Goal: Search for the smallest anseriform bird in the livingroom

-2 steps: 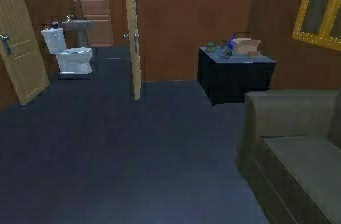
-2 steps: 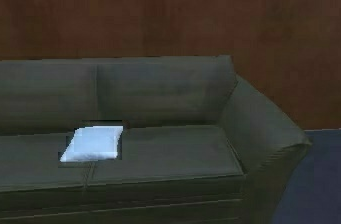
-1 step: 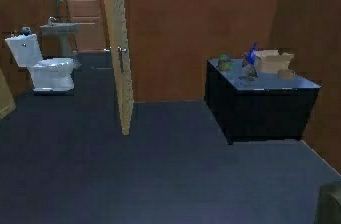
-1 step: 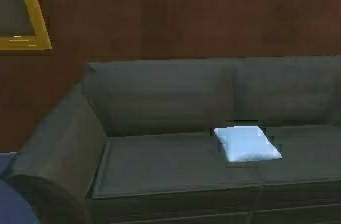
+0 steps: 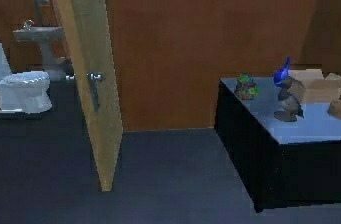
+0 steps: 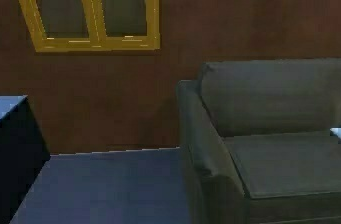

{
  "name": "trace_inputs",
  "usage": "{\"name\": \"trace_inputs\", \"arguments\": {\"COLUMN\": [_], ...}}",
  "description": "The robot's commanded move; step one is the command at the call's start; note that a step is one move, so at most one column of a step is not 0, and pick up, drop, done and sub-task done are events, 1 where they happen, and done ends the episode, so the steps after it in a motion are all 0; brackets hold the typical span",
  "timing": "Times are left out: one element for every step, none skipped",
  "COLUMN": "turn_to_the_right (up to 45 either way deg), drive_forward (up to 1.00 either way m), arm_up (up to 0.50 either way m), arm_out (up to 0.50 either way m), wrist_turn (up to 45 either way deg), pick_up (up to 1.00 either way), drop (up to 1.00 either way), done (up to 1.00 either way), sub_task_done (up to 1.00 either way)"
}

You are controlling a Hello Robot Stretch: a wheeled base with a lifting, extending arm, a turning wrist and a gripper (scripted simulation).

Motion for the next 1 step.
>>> {"name": "trace_inputs", "arguments": {"turn_to_the_right": [33.0], "drive_forward": [0.00], "arm_up": [0.00], "arm_out": [0.00], "wrist_turn": [0.0], "pick_up": [0.00], "drop": [0.00], "done": [0.00], "sub_task_done": [0.00]}}
